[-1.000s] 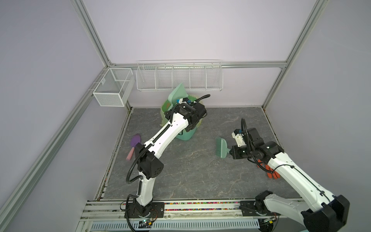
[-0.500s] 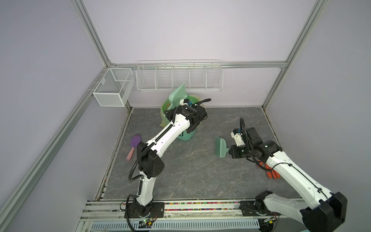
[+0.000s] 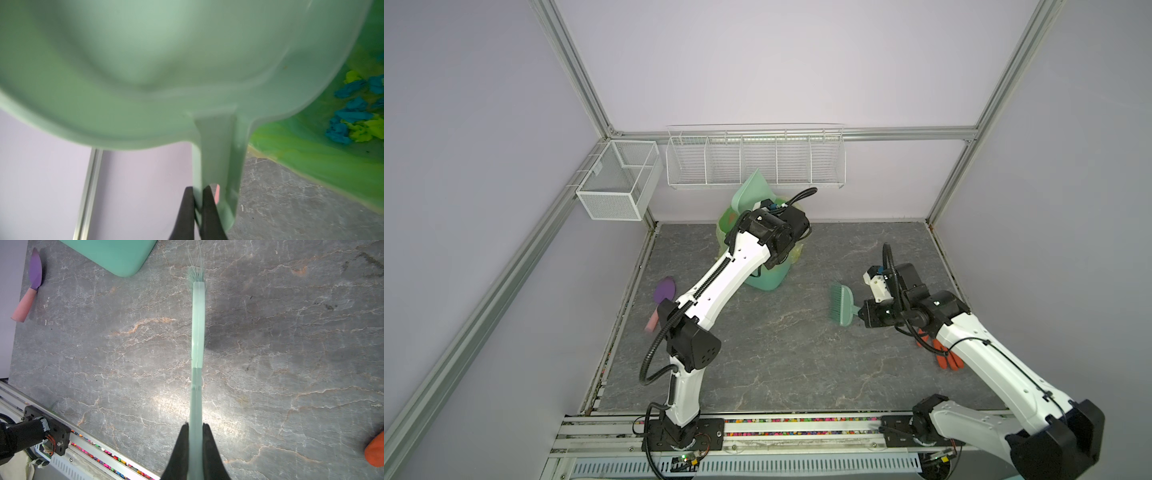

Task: Sweep away the paper scraps from the table
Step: 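Tilt the dustpan over the bin with the left gripper to empty scraps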

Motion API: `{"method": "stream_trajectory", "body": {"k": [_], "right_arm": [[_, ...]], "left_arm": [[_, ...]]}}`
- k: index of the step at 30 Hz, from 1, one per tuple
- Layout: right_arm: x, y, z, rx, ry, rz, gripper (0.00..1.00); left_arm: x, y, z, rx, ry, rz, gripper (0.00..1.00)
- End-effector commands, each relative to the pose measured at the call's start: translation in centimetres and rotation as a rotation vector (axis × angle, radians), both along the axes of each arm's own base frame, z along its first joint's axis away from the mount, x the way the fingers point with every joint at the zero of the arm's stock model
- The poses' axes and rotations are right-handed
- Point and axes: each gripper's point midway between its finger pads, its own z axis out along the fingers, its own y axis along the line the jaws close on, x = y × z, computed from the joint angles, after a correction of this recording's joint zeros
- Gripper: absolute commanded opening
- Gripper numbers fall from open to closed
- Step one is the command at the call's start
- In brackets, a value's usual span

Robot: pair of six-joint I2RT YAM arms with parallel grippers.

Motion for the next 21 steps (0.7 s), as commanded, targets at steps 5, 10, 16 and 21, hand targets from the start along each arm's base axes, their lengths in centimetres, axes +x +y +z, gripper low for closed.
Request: {"method": "stream_trajectory", "body": {"k": [5, 10, 16, 21], "right_arm": [[0.4, -1.4, 1.9, -0.005, -0.034, -0.013, 0.07], [0.6, -2.1, 2.6, 0.018, -0.034, -0.040, 0.07], [0.7, -2.4, 3.7, 0.061, -0.026, -0.053, 0.07], [0.9, -3.0, 3.9, 0.094, -0.013, -0.081, 0.07]], "left_arm": [[-4.1, 0.4, 0.3, -0.237, 0.145, -0.045, 0.00], [-5.8, -1.2, 0.1, -0.398, 0.211, -0.102, 0.00], [-8.1, -4.7, -1.2, -0.574, 0.365, -0.201, 0.00], [-9.5, -7.6, -2.7, -0.696, 0.470, -0.255, 0.00]]}}
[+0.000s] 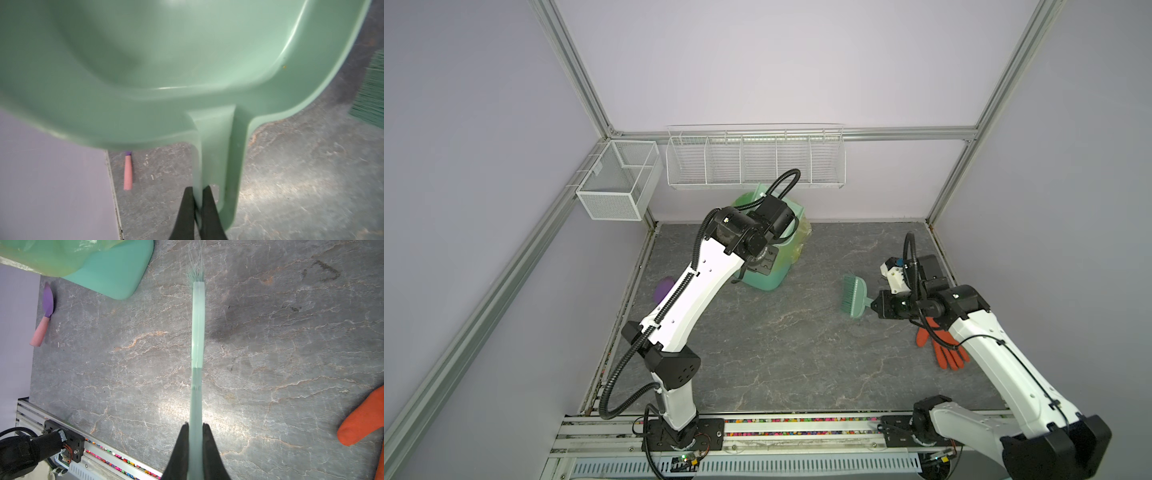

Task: Sweep away the paper scraps from the table

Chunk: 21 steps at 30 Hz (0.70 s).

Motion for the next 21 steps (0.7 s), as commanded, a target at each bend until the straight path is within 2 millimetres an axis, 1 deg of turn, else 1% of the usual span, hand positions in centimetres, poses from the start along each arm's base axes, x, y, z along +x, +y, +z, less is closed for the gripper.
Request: {"method": "stream_trajectory", "body": {"k": [1, 4, 9, 16, 21], "right_arm": [[-0.1, 0.0, 1.3, 0.049, -0.017, 0.010, 0.06], [0.2, -0.6, 1.2, 0.091, 0.009, -0.018, 0.07], [0.9, -2.0, 1.3, 0.142, 0.016, -0.085, 0.07], [2.2, -4.9, 2.5, 0.196, -0.046, -0.241, 0.07], [2.9, -6.2, 3.2, 0.235, -0.095, -0.326, 0.07]], "left_arm": [[-2.5, -2.2, -1.3, -0.112, 0.129, -0.062, 0.00], [-3.1, -4.0, -2.3, -0.163, 0.173, -0.099, 0.00], [-3.4, -5.8, -3.7, -0.175, 0.209, -0.134, 0.00], [-3.6, -8.7, -6.1, -0.178, 0.258, -0.182, 0.00], [-3.6, -10.8, -8.0, -0.180, 0.298, -0.219, 0.00]]}}
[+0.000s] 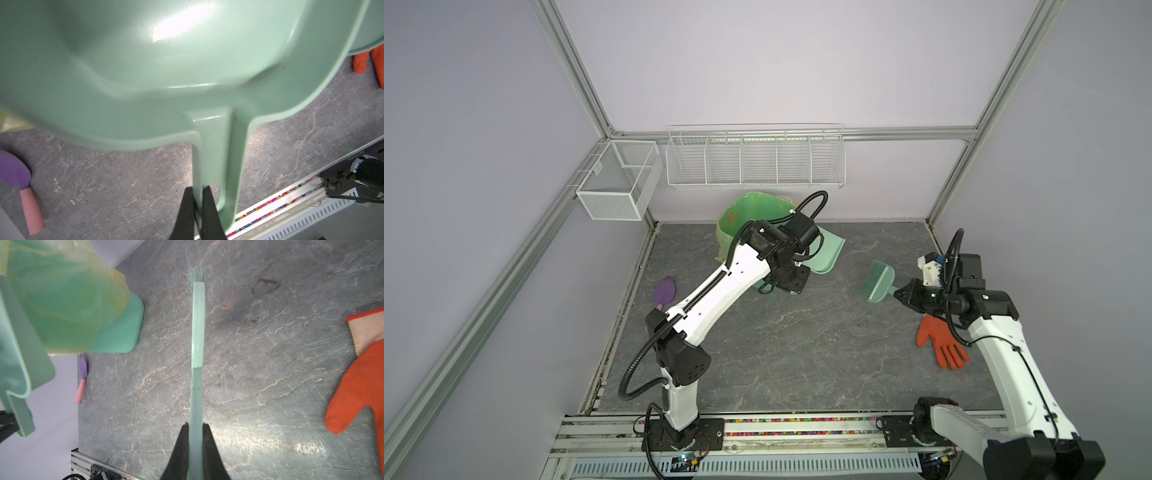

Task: Sweep away the paper scraps from the table

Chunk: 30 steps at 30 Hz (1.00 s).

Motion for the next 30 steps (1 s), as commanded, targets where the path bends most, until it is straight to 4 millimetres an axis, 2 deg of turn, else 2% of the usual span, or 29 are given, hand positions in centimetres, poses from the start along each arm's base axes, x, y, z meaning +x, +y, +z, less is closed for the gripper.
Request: {"method": "stream_trajectory", "body": {"k": [1, 6, 15, 22, 30], "right_arm": [[0.8, -0.2, 1.0, 0.050, -0.063, -0.046, 0.07], [1.1, -0.7, 1.9, 0.060, -0.111, -0.087, 0.07], [1.5, -1.3, 4.8, 0.065, -0.235, -0.134, 0.07], [2.2, -0.2, 5.6, 0.140, -0.273, -0.106, 0.07], [3.2, 1.5, 5.3, 0.261, -0.289, -0.068, 0.07]], "left_arm": [[-0.2, -1.8, -1.8, -0.011, 0.043, -0.029, 0.00], [0.0, -3.7, -4.2, -0.012, 0.083, -0.057, 0.00], [0.5, -5.9, -8.3, -0.010, 0.151, -0.080, 0.00], [1.1, -7.3, -11.6, 0.011, 0.194, -0.091, 0.00], [2.6, -8.4, -14.3, 0.043, 0.210, -0.088, 0.00]]}}
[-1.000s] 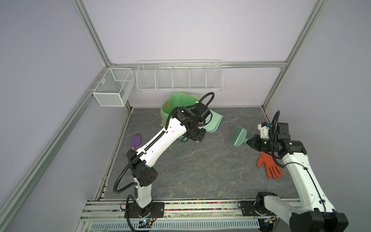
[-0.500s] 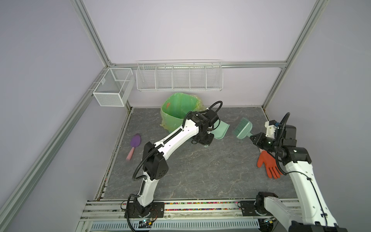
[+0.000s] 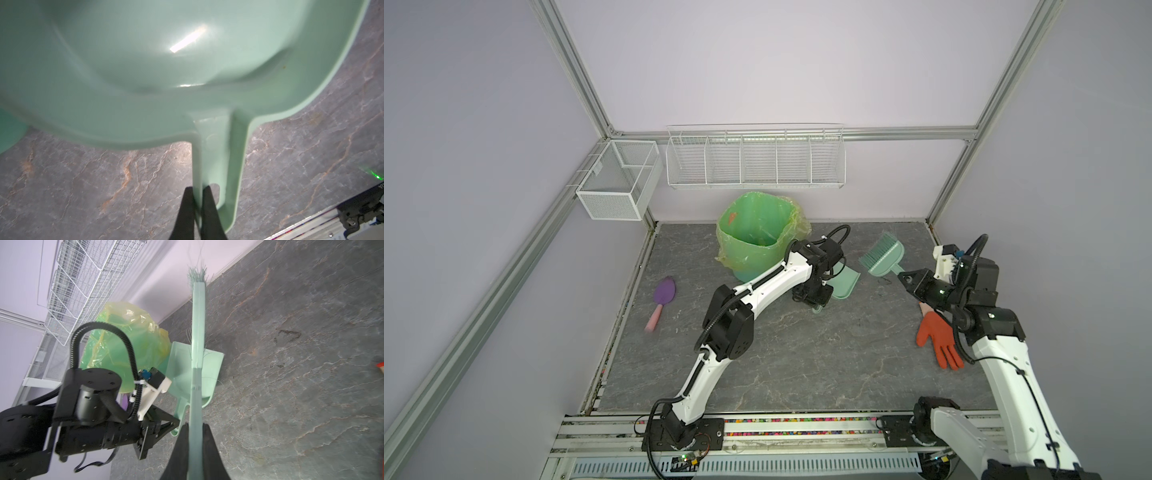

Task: Sweep away the paper scraps from the table

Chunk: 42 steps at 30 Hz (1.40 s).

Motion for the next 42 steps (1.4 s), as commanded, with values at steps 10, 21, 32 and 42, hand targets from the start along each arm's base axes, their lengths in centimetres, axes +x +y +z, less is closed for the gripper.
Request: {"method": "stream_trajectory", "body": {"k": [10, 21, 32, 42], "right_arm": [[2.1, 3.4, -3.4, 0.100, 0.035, 0.086, 0.07], [4.1, 5.0, -7.0, 0.145, 0.085, 0.106, 0.07], [5.1, 6.3, -11.1, 0.163, 0.141, 0.111, 0.07], [5.2, 6.7, -15.5, 0.183, 0.242, 0.100, 0.15]], "left_arm": [[2.7, -1.1, -2.3, -0.076, 0.056, 0.024, 0.00], [3.6, -1.0, -4.0, -0.091, 0.105, 0.036, 0.00], [4.1, -1.7, -5.4, -0.103, 0.152, 0.054, 0.00], [5.3, -0.9, -5.2, -0.058, 0.095, 0.093, 0.07]]}}
